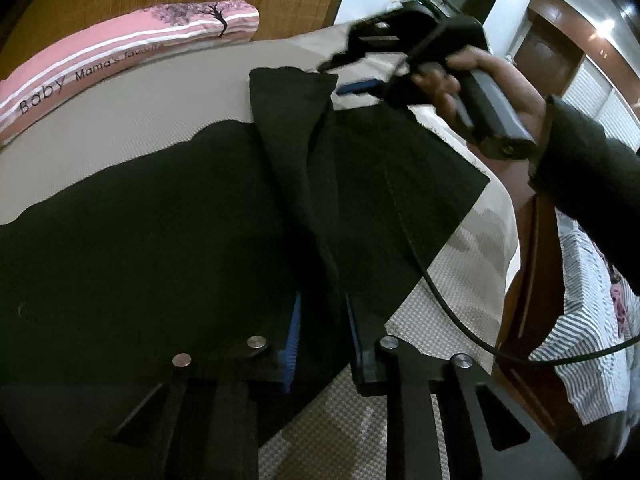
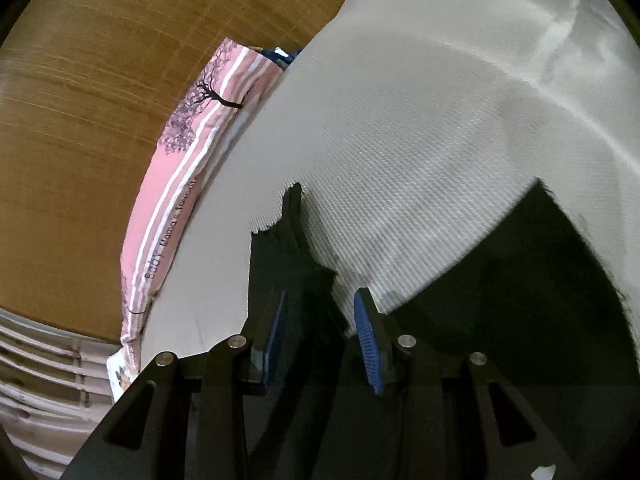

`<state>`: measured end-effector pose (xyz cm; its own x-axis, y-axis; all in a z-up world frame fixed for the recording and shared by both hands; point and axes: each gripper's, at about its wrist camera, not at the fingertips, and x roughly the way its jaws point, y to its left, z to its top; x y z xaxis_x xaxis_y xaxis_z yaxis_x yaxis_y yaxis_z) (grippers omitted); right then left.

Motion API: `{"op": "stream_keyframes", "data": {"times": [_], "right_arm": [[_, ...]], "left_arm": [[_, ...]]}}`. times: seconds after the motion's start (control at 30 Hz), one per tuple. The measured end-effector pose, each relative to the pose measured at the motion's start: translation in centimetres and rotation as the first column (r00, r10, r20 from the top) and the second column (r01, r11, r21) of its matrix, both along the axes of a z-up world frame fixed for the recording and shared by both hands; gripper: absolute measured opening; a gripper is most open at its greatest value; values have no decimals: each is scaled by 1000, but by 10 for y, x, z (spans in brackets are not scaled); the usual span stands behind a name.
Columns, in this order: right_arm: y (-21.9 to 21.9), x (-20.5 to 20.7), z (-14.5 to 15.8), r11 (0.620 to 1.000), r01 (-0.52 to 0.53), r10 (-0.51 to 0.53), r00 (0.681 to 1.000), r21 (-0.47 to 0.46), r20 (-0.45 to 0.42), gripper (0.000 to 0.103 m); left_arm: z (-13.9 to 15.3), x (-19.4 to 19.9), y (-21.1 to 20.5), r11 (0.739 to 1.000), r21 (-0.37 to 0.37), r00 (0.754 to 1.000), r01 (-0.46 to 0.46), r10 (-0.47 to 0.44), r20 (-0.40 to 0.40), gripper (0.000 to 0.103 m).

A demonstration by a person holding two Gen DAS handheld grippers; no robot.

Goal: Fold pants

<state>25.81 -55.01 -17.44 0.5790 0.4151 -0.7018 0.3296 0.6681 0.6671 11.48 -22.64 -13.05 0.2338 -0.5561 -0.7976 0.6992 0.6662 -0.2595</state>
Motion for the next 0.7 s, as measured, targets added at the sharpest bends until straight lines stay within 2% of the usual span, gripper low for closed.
{"op": "stream_keyframes", "data": {"times": [0.07,0.1,0.2,0.37,0.5,0.6,0.7], "right_arm": [[3,9,-1,1000,-5,5,1000,-17,-4,20],[5,13,-1,1000,-12,11,1000,-29,-14,10],[9,14,12,996,-29,30,999,-84,14,5],[1,-20,60,981,11,12,993,-194,119,4],[-18,-70,79,958,93,-59,990,-273,130,4],[-37,-114,75,938,161,-137,986,-308,99,4],[-48,-156,50,915,215,-216,976,-343,33,4]], "left_arm": [[-2,0,-2,1000,8,1000,-1,1,3,21],[-2,0,-3,1000,14,1000,-1,1,5,21],[-1,-2,-5,1000,15,1000,-2,1,12,21],[1,-6,-12,1000,26,999,17,-18,38,21],[5,-10,-16,999,43,996,27,-31,82,21],[7,-12,-19,998,52,994,34,-39,103,21],[4,-16,-23,996,81,991,48,-58,119,21]]}}
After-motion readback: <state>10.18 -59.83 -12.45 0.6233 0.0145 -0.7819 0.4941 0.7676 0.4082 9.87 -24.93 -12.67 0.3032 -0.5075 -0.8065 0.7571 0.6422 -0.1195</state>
